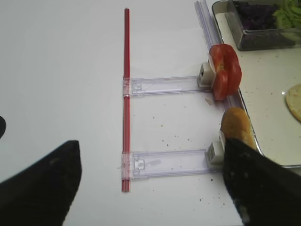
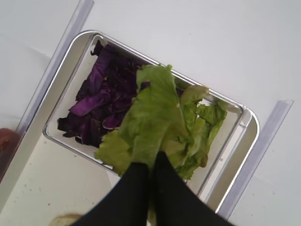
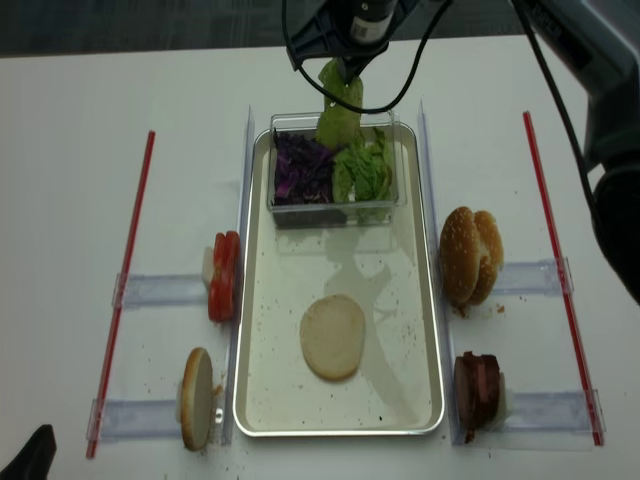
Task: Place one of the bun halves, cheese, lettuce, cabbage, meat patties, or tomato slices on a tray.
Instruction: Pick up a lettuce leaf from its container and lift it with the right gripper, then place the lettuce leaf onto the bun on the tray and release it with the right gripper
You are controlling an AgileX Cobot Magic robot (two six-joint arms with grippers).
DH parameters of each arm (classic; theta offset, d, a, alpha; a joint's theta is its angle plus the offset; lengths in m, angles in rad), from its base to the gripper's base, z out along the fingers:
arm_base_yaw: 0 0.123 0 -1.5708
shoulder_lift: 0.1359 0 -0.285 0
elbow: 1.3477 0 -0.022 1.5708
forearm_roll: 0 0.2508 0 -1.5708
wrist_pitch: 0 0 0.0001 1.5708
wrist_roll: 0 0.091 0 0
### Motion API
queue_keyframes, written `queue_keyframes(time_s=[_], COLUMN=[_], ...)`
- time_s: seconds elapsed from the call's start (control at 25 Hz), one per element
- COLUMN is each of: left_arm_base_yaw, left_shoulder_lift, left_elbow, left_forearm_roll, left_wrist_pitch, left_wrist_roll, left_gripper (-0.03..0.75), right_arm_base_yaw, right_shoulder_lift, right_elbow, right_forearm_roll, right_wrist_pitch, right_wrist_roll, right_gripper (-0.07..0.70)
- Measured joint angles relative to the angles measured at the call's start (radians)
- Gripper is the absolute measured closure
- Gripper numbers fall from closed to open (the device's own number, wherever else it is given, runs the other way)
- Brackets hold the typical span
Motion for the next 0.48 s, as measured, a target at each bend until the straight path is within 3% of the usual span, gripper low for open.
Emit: queue_keyframes(time_s=[0.48], left_arm_base_yaw=[0.000], left_shoulder_lift=[0.000], left_elbow=[0.000], left_forearm_roll=[0.000], left_wrist_pitch=[0.000], left_wrist_roll=[0.000], left_gripper=[0.151], right_arm_base_yaw=[0.000], right_shoulder_lift=[-0.231], right_elbow=[0.333], right_forearm_roll=[0.002], right_wrist_pitch=[0.000], right_wrist_roll=[0.000], right_gripper=[0.579])
